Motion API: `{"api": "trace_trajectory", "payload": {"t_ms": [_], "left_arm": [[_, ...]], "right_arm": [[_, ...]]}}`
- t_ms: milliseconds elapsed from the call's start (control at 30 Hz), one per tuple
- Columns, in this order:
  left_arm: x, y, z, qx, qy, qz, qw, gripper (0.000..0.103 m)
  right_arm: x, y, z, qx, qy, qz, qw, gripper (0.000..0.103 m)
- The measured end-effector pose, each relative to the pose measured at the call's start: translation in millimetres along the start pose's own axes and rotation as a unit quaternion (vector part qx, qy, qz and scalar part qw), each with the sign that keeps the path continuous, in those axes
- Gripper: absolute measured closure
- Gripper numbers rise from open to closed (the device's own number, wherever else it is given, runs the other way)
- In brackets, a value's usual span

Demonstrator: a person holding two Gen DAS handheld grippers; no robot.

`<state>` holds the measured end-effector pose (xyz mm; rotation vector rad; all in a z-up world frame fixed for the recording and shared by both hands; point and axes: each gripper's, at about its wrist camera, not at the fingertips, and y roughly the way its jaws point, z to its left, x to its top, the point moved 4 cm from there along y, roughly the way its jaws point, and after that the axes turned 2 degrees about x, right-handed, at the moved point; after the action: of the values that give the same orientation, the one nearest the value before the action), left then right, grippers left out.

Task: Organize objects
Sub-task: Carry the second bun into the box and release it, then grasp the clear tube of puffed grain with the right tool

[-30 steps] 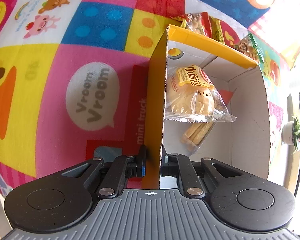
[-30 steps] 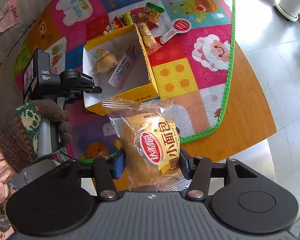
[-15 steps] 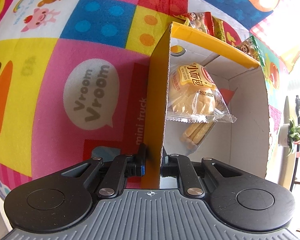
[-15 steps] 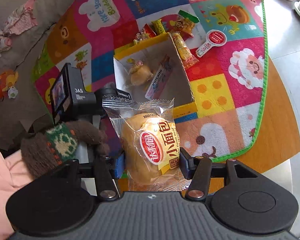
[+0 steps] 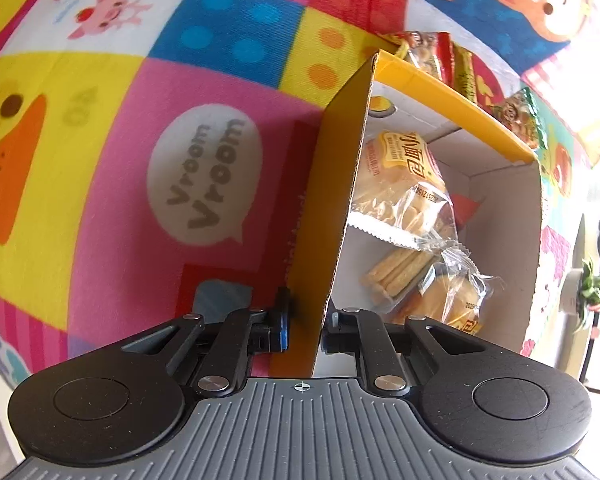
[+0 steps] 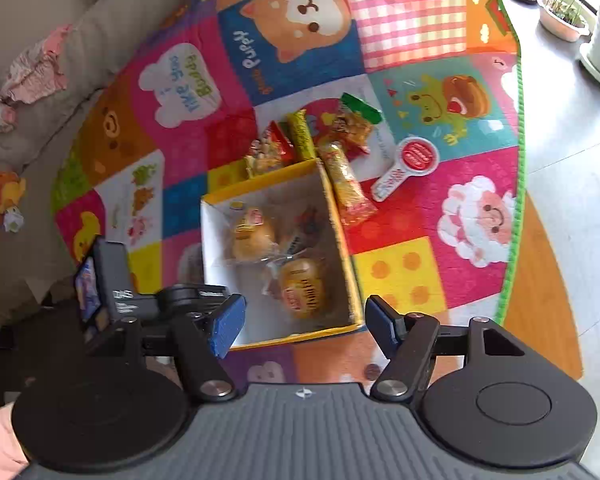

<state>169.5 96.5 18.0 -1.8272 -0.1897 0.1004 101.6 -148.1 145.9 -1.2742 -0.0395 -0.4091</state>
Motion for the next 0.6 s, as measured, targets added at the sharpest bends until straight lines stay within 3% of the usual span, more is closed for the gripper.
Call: {"api": "trace_trajectory", "payload": {"t_ms": [167, 333, 467, 600], "left_arm": [[-13, 0, -2, 0.021, -0.018, 0.015, 0.9995, 0.089], [-20, 0, -6, 0.046, -0.035, 0.026, 0.9980, 0.092], [-21, -5, -12, 0.058, -0.035, 0.020, 0.9975, 0.093], [-27, -8, -11, 0.062, -0.054, 0.010, 0.9966, 0.093]], "right_arm": [[18, 23, -58, -0.018, 0.016, 0.036, 0.999, 0.036], [70, 55, -91, -0.010, 0.005, 0.037, 0.999, 0.034], [118, 93, -92, 0.010, -0.020, 0.050, 0.999, 0.034], [154, 132, -56, 0.054, -0.079, 0.063, 0.993, 0.034]]}}
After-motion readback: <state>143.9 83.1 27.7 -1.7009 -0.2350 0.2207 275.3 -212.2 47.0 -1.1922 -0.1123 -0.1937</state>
